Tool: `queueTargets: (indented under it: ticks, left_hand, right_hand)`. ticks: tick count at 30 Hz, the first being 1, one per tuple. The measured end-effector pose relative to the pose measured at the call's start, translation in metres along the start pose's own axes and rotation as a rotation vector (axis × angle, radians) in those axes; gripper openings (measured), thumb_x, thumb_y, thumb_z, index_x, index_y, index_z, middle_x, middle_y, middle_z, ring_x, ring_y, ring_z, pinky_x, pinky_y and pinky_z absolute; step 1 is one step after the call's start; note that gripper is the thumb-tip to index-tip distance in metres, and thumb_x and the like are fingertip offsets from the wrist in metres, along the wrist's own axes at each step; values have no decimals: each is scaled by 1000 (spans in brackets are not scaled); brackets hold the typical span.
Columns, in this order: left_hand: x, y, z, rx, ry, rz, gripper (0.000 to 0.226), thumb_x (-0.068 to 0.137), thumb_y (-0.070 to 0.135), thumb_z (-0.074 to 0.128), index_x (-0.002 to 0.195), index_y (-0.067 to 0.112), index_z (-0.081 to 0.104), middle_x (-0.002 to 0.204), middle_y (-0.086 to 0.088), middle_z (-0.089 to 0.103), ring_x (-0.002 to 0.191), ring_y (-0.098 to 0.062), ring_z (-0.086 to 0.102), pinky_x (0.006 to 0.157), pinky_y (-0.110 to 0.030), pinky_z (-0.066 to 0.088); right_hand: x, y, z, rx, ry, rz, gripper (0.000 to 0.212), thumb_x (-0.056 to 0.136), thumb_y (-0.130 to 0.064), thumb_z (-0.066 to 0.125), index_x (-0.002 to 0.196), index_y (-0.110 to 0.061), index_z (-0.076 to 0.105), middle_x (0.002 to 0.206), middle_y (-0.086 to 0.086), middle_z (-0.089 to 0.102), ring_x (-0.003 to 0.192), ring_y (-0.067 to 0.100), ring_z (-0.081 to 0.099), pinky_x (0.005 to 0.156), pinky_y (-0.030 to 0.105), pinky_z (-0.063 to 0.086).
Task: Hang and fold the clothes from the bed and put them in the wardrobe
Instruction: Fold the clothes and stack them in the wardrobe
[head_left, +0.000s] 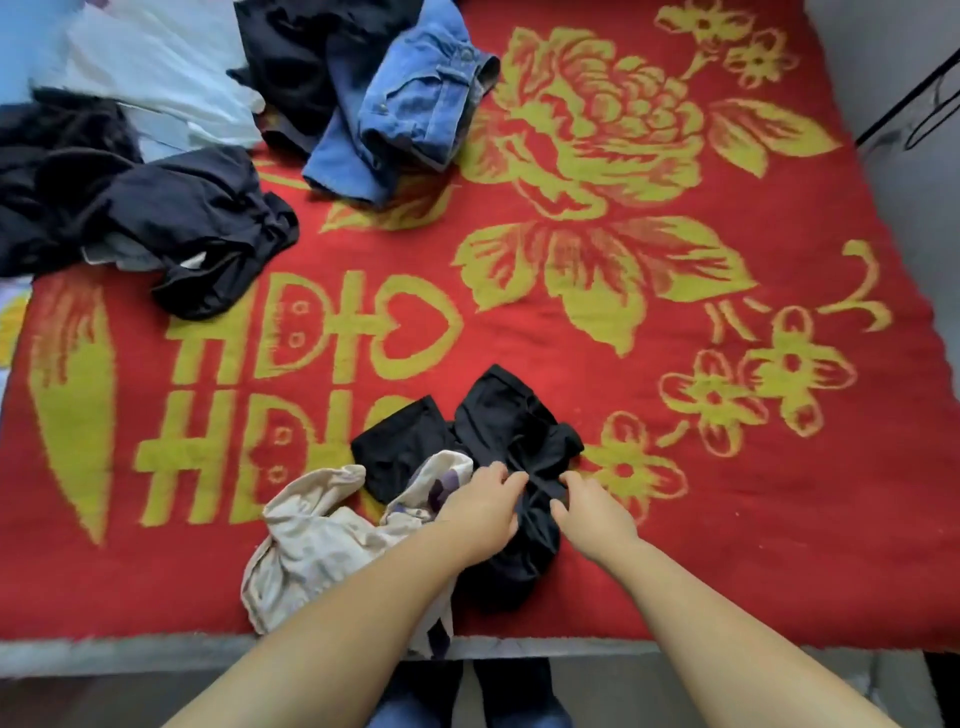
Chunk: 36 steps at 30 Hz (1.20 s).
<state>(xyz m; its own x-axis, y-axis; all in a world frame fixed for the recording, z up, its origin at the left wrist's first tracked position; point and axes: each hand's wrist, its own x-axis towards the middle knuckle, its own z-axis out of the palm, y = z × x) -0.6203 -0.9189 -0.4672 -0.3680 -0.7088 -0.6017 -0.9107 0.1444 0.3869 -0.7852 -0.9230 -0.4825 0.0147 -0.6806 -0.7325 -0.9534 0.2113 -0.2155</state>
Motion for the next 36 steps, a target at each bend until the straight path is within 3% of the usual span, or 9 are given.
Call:
queueTargets:
  ticks: [4, 6, 8, 11, 15, 20, 27, 31, 36]
  left_hand:
    - [31, -24, 44, 240, -27, -90, 76, 94, 30, 53, 152, 15, 7, 160, -13, -7, 147, -27, -4, 115, -41, 19]
    - [42, -38, 53, 264, 64, -79, 57, 93, 23, 55, 144, 12, 32, 158, -16, 11, 147, -28, 10, 109, -40, 28]
    - [47, -40, 46, 271, 167, -37, 31, 87, 14, 62, 117, 12, 54, 133, -14, 49, 128, -27, 43, 88, -37, 42]
    - [45, -33, 3, 101, 74, -102, 16, 92, 2, 44, 102, 14, 43, 108, -7, 52, 102, -27, 50, 69, -36, 39]
    - [25, -18, -69, -122, 209, -170, 11, 94, 2, 37, 96, 12, 33, 86, -9, 53, 72, -31, 48, 57, -40, 35]
    - [-15, 8, -177, -291, 391, -75, 10, 95, 12, 46, 94, 11, 36, 83, -14, 56, 78, -35, 55, 67, -43, 43]
    - [-78, 42, -320, -330, 684, 71, 10, 94, 16, 52, 98, 8, 48, 93, -12, 63, 87, -28, 58, 78, -39, 46]
    - [-119, 63, -373, -315, 840, 171, 9, 92, 16, 56, 96, 10, 50, 89, -8, 62, 83, -23, 55, 77, -33, 42]
    - [-157, 90, -407, -470, 780, 387, 4, 92, 14, 60, 90, 14, 56, 75, 0, 57, 67, -12, 50, 68, -27, 44]
  right_hand:
    - [31, 1, 50, 175, -77, 74, 69, 97, -40, 49, 151, -16, 13, 145, 13, 32, 123, 33, 49, 90, 39, 45]
    - [41, -1, 62, 261, -49, 109, 59, 97, -27, 50, 146, -13, 21, 137, 15, 40, 116, 34, 53, 85, 37, 44]
    - [46, -3, 57, 384, -29, 151, 40, 94, -15, 46, 133, -9, 36, 121, 14, 53, 109, 34, 54, 77, 33, 40]
    - [38, -10, 22, 604, 37, 156, 26, 95, -16, 45, 119, -7, 51, 104, 8, 56, 101, 28, 54, 73, 26, 30]
    - [9, -34, -62, 696, 154, 61, 22, 96, -18, 41, 109, -5, 55, 98, 8, 56, 88, 25, 50, 68, 30, 31]
    - [-29, -71, -182, 735, 330, -131, 30, 99, -23, 41, 110, -2, 59, 103, 11, 62, 98, 29, 58, 74, 32, 38]
    - [-103, -123, -316, 799, 542, -431, 32, 100, -21, 43, 98, 6, 59, 86, 12, 55, 79, 21, 50, 67, 32, 35]
    - [-151, -145, -365, 835, 717, -587, 24, 99, -17, 43, 81, -14, 59, 76, -2, 57, 74, 14, 51, 68, 30, 39]
    - [-213, -161, -412, 978, 767, -827, 23, 101, -17, 44, 84, -21, 59, 79, -7, 59, 76, 5, 54, 70, 17, 45]
